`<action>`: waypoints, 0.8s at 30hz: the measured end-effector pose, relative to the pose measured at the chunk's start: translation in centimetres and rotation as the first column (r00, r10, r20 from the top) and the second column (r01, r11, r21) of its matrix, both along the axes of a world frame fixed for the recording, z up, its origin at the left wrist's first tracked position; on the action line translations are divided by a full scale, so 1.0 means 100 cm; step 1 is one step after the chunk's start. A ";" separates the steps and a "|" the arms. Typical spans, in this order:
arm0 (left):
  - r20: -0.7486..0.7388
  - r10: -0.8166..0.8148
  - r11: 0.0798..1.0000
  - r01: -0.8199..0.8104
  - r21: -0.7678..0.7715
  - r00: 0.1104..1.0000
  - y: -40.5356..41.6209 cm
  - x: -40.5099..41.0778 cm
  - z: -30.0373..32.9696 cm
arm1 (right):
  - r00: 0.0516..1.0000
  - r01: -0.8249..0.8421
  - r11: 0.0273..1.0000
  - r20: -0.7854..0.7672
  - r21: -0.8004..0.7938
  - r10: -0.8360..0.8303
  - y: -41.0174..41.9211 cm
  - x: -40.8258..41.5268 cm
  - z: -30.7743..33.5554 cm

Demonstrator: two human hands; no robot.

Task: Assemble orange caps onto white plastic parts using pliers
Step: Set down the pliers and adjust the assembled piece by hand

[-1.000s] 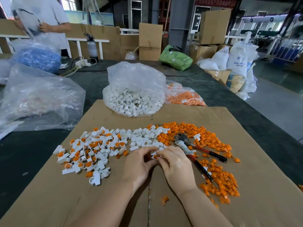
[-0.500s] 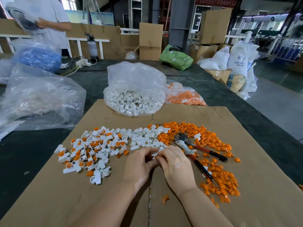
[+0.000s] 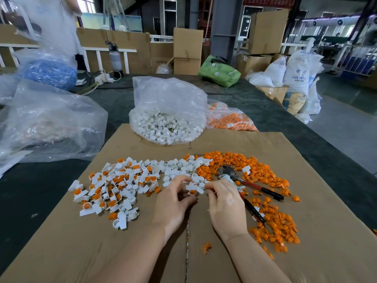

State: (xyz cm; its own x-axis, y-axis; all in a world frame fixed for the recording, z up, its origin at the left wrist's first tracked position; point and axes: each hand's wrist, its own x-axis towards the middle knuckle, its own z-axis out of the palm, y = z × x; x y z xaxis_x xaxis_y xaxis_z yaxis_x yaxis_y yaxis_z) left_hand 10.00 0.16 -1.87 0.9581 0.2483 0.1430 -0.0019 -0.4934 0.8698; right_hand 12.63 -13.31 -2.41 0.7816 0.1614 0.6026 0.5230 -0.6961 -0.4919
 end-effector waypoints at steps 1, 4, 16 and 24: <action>-0.003 0.012 1.000 -0.012 -0.022 1.000 0.000 0.000 0.000 | 1.000 0.007 1.000 0.005 -0.002 -0.007 0.000 0.000 0.000; -0.024 0.028 0.999 -0.028 -0.025 0.999 -0.002 0.000 0.000 | 1.000 0.016 1.000 0.021 -0.012 -0.015 0.000 0.000 0.000; -0.028 0.298 0.926 -0.282 0.251 0.954 -0.002 0.004 -0.004 | 0.956 0.261 0.960 -0.113 -0.103 -0.272 -0.002 0.001 -0.005; 0.006 0.349 0.821 -0.309 0.480 0.937 -0.005 0.006 -0.007 | 0.950 0.271 0.944 -0.108 -0.187 -0.294 0.000 -0.002 -0.002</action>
